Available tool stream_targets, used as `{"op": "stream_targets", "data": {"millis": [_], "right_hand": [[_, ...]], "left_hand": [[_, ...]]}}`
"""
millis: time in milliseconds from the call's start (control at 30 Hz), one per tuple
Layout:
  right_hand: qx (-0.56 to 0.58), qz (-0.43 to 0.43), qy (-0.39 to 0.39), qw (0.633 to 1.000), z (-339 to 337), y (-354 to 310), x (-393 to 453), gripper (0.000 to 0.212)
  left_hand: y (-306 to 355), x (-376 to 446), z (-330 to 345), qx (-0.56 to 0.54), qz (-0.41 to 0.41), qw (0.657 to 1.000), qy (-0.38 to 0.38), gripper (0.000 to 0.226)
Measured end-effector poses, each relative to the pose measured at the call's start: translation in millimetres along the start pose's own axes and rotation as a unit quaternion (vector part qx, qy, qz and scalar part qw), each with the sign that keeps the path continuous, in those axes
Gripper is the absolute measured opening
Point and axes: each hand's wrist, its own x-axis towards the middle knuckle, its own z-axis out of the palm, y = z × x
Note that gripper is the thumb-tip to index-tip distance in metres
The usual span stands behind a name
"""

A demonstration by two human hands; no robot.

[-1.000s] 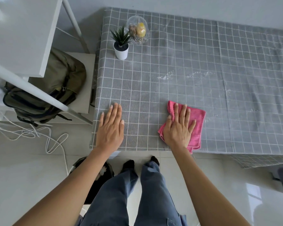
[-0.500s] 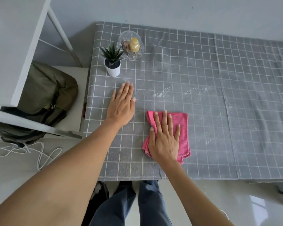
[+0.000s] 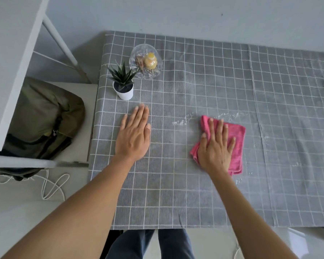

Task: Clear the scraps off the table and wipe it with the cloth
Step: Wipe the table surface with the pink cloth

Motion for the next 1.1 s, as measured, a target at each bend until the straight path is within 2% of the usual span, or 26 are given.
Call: {"op": "stream_targets", "data": {"millis": [133,200,333,500,600,800,933,1000,1100], "right_hand": [[0.031,0.072,0.006,0.997,-1.3,-23.1,22.1,0.056],[0.012,0.034,-0.007,0.999,2.9,-46.0,24.2,0.057],[-0.004,-0.119,-0.024,0.993,16.5,-96.1,12.3,0.057],[0.017,-0.158,-0.031,0.987,15.2,-89.5,14.4,0.054],[0.008,-0.143,-0.022,0.989,12.0,-76.4,23.0,0.054],[0.004,0.012,-0.004,1.000,-4.9,-24.4,43.3,0.055],[0.040,0.054,0.012,0.998,-2.5,-35.6,39.4,0.055],[0.021,0.027,0.000,0.999,1.1,-50.9,32.1,0.056],[-0.010,-0.076,-0.023,0.997,12.2,-80.9,8.3,0.056]], "left_hand": [[0.4,0.4,0.5,0.001,-0.004,1.000,0.004,0.055],[1.1,0.4,0.3,0.001,-0.005,1.000,0.006,0.054],[1.7,-0.3,-0.9,0.000,-0.001,1.000,0.012,0.055],[2.1,-0.1,-2.6,-0.006,-0.002,1.000,0.014,0.055],[1.2,-0.5,-2.9,-0.008,-0.003,1.000,0.011,0.056],[1.1,-0.4,-3.0,-0.019,-0.011,1.000,0.012,0.056],[1.7,-0.5,-2.7,-0.021,-0.014,1.000,0.016,0.057],[2.1,-0.2,-2.7,-0.019,-0.013,1.000,0.015,0.057],[2.5,0.1,-3.0,-0.022,-0.012,1.000,0.013,0.058]]}}
